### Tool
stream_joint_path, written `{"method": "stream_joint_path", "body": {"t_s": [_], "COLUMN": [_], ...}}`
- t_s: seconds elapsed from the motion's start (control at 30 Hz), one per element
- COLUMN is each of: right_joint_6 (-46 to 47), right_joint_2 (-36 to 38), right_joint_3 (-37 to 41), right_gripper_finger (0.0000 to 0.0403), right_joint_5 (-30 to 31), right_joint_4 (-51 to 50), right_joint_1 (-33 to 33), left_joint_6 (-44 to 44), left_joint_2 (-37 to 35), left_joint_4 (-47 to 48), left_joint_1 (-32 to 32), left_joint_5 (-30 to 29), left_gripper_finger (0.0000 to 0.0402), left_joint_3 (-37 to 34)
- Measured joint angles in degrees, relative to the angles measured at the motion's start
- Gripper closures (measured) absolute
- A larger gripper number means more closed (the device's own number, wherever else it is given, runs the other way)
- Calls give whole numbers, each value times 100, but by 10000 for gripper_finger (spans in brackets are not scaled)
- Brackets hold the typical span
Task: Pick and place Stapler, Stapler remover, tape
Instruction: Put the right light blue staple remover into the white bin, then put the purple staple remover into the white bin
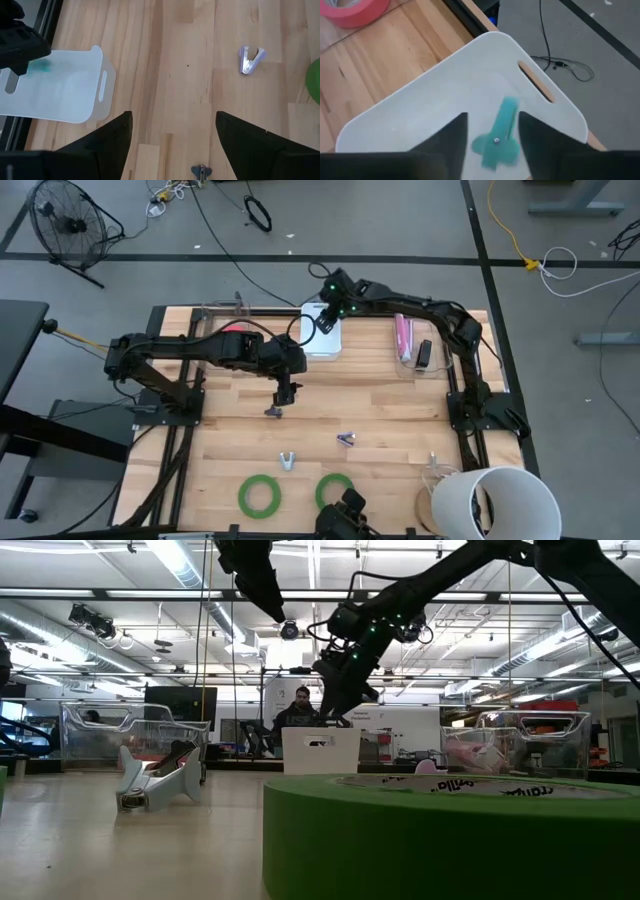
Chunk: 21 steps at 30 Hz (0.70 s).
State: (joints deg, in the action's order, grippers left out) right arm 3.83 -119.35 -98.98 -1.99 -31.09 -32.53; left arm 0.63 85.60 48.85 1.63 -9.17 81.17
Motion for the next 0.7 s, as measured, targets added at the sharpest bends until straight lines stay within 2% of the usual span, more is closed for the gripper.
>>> {"method": "stream_joint_path", "body": {"t_s": [0.17,0.4,0.63,0.7], "right_joint_6": [12,81,201,108], "right_joint_2": [0,0,38,103], "right_joint_3": [0,0,0,0], "right_gripper_finger": [158,140,140,144], "right_joint_5": [0,-104,-1480,-1698], "right_joint_4": [9,11,-249,-456], "right_joint_1": [2,0,77,185], "left_joint_6": [3,8,-31,-145], "left_joint_2": [0,-2,-2,-2], "left_joint_4": [51,110,528,722], "left_joint_1": [0,0,0,0], "left_joint_5": [1,-2,-2,-2], "left_gripper_finger": [111,111,111,111], "left_joint_3": [0,0,0,0]}}
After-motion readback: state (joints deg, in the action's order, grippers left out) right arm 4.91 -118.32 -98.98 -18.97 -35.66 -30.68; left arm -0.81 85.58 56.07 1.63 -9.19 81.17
